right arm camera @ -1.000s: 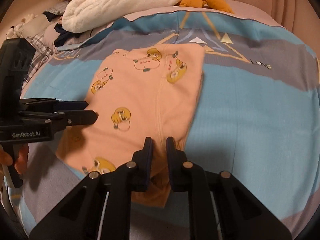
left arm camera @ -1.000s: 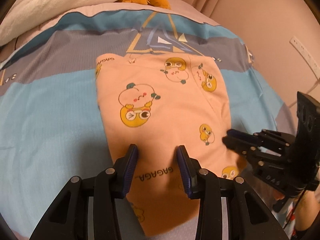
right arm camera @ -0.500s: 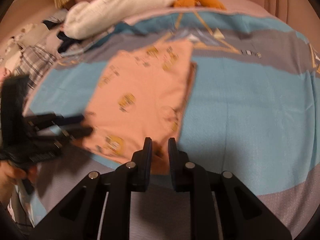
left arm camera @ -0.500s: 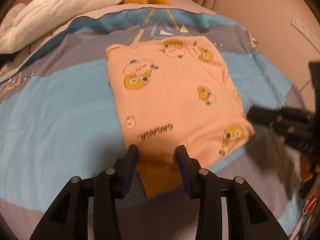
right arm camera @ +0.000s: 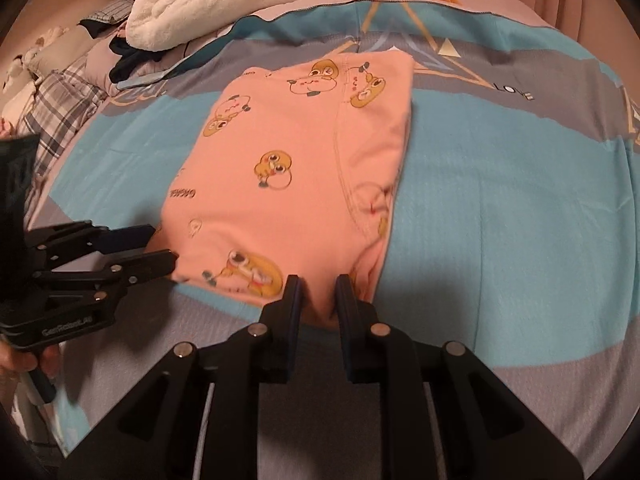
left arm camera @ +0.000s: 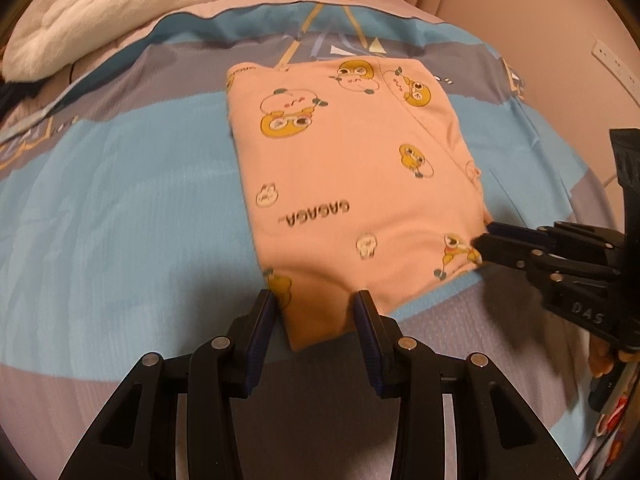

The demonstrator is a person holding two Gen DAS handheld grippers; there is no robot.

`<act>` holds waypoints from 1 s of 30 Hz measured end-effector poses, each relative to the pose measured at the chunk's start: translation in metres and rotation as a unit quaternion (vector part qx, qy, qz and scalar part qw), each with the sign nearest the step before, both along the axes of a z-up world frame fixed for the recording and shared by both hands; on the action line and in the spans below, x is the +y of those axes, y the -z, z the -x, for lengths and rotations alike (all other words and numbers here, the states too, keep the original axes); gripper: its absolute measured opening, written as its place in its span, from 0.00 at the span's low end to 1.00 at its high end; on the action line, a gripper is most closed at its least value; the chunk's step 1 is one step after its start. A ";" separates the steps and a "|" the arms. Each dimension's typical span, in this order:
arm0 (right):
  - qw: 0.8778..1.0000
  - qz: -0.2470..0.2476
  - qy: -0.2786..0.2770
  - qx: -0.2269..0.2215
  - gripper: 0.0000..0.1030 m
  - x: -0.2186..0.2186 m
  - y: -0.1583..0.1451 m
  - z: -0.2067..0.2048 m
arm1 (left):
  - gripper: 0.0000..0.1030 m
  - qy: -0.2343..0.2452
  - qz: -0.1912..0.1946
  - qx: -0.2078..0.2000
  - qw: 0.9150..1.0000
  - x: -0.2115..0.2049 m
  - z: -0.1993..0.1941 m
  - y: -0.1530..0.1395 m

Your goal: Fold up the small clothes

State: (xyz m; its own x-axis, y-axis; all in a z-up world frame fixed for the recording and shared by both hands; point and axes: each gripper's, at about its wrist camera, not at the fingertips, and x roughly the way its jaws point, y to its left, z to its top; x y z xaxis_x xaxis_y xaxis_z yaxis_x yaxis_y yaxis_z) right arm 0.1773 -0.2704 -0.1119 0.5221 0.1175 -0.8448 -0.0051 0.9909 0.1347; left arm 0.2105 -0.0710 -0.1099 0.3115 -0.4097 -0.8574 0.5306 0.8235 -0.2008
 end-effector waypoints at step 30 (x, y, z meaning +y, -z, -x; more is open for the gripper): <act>0.953 -0.286 0.097 -0.003 0.71 -0.076 0.015 -0.027 | 0.83 -0.072 0.186 0.132 0.971 0.018 -0.080 0.006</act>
